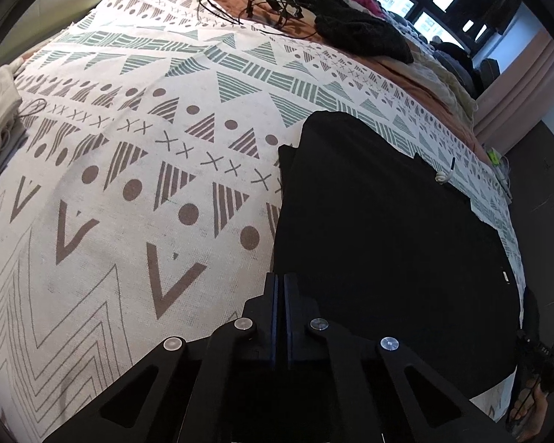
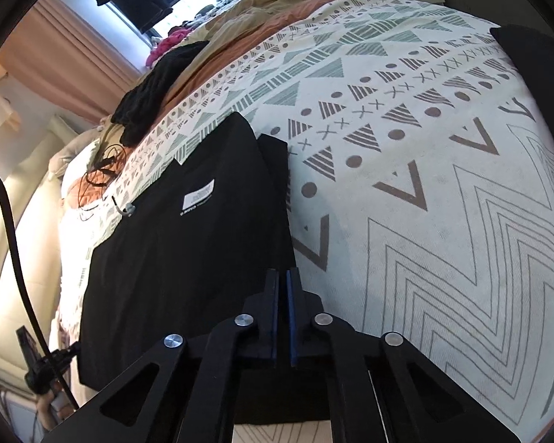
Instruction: Fold large clothes
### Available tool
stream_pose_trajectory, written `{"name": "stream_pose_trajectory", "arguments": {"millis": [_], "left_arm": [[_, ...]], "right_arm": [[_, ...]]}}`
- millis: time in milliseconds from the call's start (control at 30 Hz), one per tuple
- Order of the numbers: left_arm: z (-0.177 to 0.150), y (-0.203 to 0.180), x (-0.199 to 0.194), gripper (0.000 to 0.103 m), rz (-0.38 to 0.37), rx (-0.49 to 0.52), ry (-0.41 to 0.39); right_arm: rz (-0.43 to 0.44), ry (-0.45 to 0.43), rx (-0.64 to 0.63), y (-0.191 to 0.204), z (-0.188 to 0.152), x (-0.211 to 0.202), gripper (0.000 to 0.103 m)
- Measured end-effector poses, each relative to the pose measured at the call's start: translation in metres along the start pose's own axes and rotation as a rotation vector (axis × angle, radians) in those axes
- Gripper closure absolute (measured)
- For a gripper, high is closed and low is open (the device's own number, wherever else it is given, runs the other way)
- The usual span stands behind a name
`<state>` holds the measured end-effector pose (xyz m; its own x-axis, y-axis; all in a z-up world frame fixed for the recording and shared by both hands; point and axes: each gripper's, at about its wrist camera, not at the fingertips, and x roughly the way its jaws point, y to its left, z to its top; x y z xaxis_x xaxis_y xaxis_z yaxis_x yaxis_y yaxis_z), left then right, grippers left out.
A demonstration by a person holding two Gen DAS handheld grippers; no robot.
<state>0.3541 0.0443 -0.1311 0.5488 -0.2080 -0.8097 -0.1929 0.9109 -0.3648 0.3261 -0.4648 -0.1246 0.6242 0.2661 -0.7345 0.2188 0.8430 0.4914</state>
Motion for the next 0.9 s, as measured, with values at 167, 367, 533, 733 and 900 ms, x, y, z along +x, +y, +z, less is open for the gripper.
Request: {"name": "stream_pose_trajectory", "arguments": {"millis": [167, 367, 533, 733, 900], "left_arm": [[0.012, -0.005, 0.005, 0.101, 0.009, 0.000, -0.008], [0.021, -0.010, 0.010, 0.101, 0.021, 0.004, 0.008], [0.019, 0.003, 0.005, 0.090, -0.027, -0.044, 0.059], [0.003, 0.025, -0.018, 0.039, -0.092, -0.111, 0.019], [-0.016, 0.039, -0.021, 0.039, -0.160, -0.175, 0.052]], "right_arm": [[0.001, -0.030, -0.019, 0.006, 0.010, 0.001, 0.101], [-0.036, -0.030, -0.016, 0.010, 0.023, 0.009, 0.101], [-0.102, 0.004, 0.015, 0.010, 0.023, 0.012, 0.100], [-0.164, -0.027, -0.026, 0.027, 0.020, -0.014, 0.062], [-0.137, -0.035, -0.068, 0.051, 0.008, -0.030, 0.062]]}}
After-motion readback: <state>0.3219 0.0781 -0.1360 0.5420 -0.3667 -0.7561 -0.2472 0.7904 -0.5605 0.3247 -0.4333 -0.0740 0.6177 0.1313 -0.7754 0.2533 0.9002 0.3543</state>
